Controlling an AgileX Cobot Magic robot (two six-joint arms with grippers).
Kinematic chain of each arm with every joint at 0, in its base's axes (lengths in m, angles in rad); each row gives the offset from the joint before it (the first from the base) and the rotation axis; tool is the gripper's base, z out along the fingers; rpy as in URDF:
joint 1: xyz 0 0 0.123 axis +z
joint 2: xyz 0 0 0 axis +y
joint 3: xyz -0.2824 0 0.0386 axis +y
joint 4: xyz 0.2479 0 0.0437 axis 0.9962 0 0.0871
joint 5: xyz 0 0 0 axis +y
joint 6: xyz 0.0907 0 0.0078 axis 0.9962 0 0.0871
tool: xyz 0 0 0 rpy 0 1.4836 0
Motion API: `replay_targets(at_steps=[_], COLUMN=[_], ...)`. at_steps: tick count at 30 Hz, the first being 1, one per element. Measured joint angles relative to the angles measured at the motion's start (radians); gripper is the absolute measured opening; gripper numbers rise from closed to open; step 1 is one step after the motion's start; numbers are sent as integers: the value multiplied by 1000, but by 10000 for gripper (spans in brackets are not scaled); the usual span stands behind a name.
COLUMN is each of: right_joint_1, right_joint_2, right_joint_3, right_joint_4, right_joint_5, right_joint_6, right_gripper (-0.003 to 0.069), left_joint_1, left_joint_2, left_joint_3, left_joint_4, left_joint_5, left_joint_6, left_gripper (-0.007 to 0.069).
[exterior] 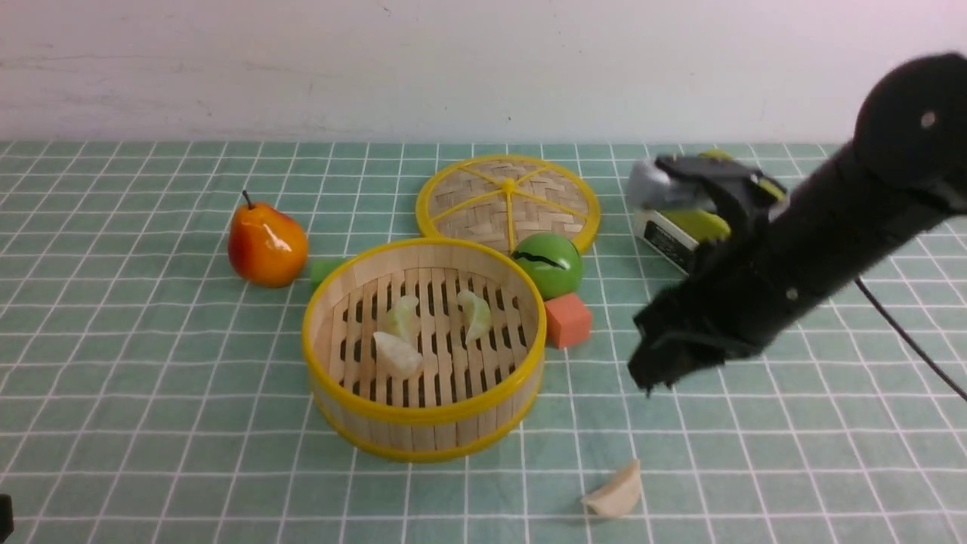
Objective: Put the dumplings into the steamer on the table with the blue tablecloth.
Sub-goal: 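Reach for and grasp a dumpling lying on the table beside the steamer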
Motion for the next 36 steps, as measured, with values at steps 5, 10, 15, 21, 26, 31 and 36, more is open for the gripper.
replay_targets(at_steps=[5, 10, 15, 21, 26, 31, 36], right_joint_1=[9, 9, 9, 9, 12, 70, 146], right_joint_2=[-24, -1, 66, 127, 131, 131, 132], right_joint_3=[249, 334, 334, 333, 331, 330, 328], right_joint_4=[26, 192, 424, 691, 744, 679, 578], right_joint_5=[-207, -349, -382, -404, -410, -448, -546], right_joint_6=[87, 51, -140, -416, -558, -635, -647], right_gripper=[348, 442, 449, 377, 318, 332, 367], left_joint_1=[0, 0, 0, 0, 0, 0, 0], left_joint_2=[0, 0, 0, 0, 0, 0, 0], left_joint_3=[0, 0, 0, 0, 0, 0, 0], left_joint_4=[-1, -1, -1, -1, -1, -1, -1], left_joint_5=[-2, -2, -2, -2, -2, -2, -1], left_joint_6=[0, 0, 0, 0, 0, 0, 0], left_gripper=[-11, -6, -3, 1, 2, 4, 6])
